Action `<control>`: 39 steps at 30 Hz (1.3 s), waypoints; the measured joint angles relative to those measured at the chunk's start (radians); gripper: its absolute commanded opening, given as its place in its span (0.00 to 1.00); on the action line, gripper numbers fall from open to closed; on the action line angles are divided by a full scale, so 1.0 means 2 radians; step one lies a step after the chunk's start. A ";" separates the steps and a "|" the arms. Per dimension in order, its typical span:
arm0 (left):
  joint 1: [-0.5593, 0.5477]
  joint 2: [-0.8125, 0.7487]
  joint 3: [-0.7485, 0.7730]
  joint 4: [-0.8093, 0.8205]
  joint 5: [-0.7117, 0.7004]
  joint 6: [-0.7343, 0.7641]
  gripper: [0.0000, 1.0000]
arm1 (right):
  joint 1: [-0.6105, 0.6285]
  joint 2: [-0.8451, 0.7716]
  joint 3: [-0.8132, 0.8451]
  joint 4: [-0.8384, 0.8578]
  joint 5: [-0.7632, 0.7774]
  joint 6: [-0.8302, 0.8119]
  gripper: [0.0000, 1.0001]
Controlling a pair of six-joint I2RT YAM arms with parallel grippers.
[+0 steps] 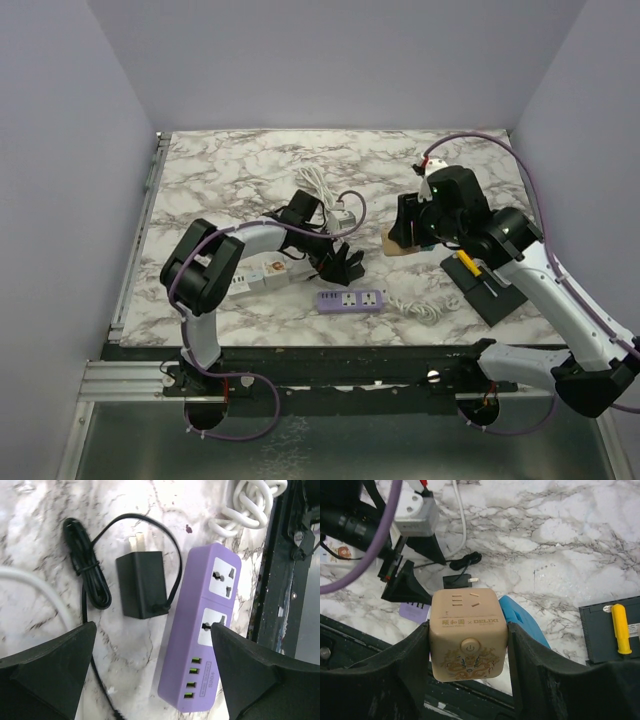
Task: Insert the plug
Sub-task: Move the socket to the corner of the board, then insert the plug into the socket.
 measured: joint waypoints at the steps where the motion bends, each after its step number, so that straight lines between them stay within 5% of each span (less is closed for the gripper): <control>1: 0.004 -0.003 -0.003 0.002 0.000 -0.006 0.99 | 0.000 0.006 0.005 -0.009 -0.005 0.001 0.01; 10: 0.044 -0.089 0.001 -0.031 -0.001 -0.051 0.99 | 0.000 0.076 0.042 -0.092 -0.067 0.024 0.01; 19: 0.084 -0.150 0.015 -0.088 -0.019 -0.006 0.99 | 0.000 0.126 0.029 -0.148 -0.124 0.057 0.01; 39: 0.107 -0.134 0.039 -0.161 -0.072 0.061 0.99 | 0.062 0.153 -0.033 -0.092 -0.022 0.156 0.01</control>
